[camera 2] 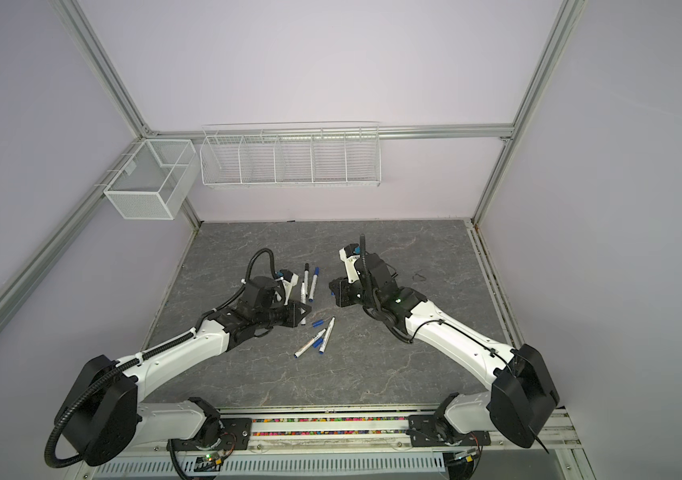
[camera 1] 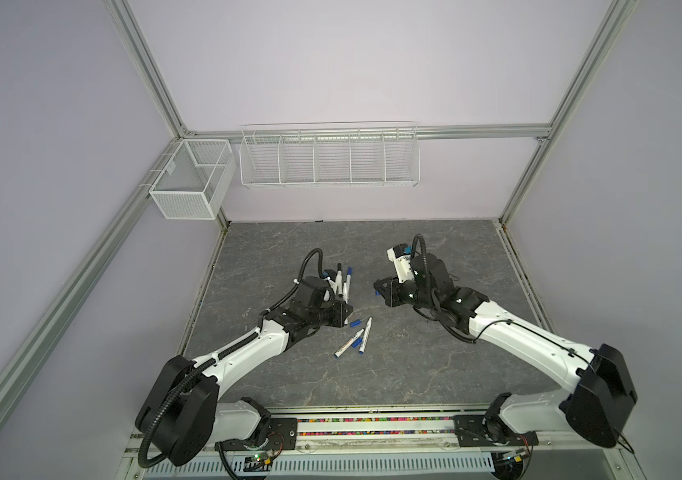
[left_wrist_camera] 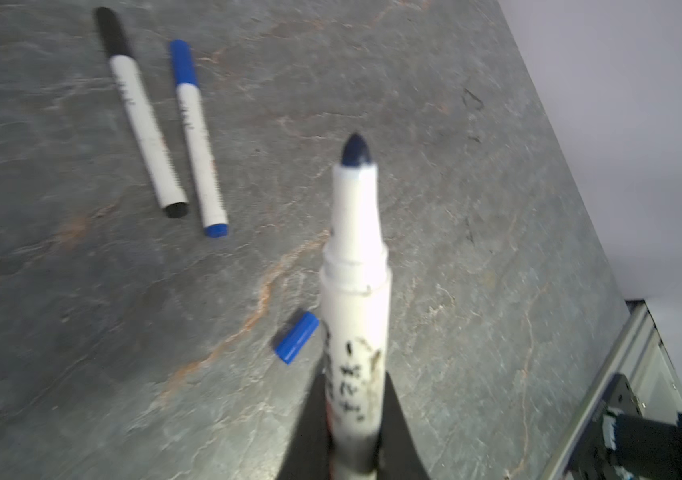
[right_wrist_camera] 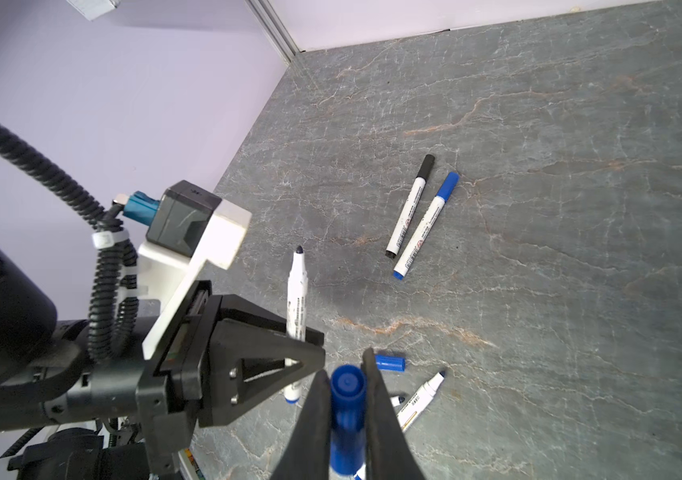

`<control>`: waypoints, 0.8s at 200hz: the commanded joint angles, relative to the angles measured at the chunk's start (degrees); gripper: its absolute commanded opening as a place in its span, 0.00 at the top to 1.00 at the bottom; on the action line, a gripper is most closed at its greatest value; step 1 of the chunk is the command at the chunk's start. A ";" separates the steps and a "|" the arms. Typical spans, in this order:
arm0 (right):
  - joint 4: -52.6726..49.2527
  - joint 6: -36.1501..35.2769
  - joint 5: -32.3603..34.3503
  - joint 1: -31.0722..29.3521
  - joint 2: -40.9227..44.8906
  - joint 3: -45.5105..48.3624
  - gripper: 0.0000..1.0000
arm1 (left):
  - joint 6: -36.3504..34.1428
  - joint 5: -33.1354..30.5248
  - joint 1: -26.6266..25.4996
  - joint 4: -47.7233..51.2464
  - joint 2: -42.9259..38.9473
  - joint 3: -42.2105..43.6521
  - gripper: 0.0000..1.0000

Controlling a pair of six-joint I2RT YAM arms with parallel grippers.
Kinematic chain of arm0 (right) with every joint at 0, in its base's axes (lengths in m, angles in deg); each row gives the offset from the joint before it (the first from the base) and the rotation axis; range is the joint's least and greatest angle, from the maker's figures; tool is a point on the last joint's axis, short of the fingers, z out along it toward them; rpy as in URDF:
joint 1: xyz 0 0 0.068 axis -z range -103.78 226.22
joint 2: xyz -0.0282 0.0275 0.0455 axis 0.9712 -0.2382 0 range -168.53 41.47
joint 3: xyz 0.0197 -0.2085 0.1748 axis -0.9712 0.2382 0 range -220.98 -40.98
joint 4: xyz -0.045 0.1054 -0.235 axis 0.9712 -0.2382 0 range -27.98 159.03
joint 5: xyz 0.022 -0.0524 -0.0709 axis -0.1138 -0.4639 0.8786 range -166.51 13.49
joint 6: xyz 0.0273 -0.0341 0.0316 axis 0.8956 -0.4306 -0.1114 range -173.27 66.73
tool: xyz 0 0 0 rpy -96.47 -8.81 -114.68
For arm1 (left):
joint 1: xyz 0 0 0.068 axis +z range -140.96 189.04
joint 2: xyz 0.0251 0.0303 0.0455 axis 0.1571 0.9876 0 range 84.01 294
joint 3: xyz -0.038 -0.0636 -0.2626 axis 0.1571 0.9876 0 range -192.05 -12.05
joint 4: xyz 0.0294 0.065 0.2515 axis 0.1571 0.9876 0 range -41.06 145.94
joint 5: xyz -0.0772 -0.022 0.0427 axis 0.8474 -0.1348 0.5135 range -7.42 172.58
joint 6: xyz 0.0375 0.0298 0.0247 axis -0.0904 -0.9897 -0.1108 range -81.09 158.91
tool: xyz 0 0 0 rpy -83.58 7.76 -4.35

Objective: Insert the pens into the pen caps
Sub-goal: 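Lift the blue cap with the right gripper over the held marker tip, then push the blue cap down onto the marker tip with the right gripper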

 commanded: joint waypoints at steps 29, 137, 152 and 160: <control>8.09 2.57 -2.49 0.97 1.90 1.55 0.94 | -8.71 7.88 -4.44 0.02 1.85 -4.12 1.00; 9.93 2.74 -3.28 1.03 -3.35 -1.24 0.93 | -11.05 9.94 -5.77 -1.03 -2.07 -2.19 1.00; 9.79 2.72 -3.66 1.04 -3.66 -1.37 0.93 | -10.92 9.40 -5.76 -1.16 -2.40 -1.96 1.00; 9.88 2.83 -4.09 1.07 -3.73 -1.37 0.93 | -10.89 9.16 -5.77 -1.37 -2.53 -1.85 1.00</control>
